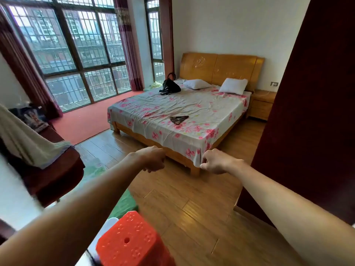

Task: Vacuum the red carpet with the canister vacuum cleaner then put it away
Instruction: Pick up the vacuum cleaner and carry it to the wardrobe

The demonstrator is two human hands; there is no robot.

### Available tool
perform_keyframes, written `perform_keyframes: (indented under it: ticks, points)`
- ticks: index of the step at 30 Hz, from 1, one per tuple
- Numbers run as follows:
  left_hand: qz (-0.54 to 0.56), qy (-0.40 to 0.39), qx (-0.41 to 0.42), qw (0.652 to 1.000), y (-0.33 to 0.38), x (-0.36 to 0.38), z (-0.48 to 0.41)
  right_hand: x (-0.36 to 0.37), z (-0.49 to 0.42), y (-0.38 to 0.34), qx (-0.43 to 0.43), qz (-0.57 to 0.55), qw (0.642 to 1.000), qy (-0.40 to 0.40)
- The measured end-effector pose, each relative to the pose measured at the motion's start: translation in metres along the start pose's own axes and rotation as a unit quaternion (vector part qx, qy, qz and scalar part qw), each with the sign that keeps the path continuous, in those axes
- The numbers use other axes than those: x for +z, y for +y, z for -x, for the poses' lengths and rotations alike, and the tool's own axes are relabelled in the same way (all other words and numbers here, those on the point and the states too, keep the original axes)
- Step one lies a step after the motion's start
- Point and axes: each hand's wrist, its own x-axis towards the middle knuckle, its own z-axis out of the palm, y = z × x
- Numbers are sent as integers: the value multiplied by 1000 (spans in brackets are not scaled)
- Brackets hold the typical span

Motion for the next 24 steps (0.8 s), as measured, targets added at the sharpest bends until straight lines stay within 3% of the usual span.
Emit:
perform_keyframes:
  ticks: [8,16,24]
  points:
    - [12,44,-14,999,19,-20,-72,-39,-71,61,-14,3,1000,-9]
    - [6,50,-50,997,-12,-16,-145,-39,-152,72,-37,6,999,-39]
    - [50,47,-34,997,-52,-22,-263,-50,-267,85,-33,38,996,-74]
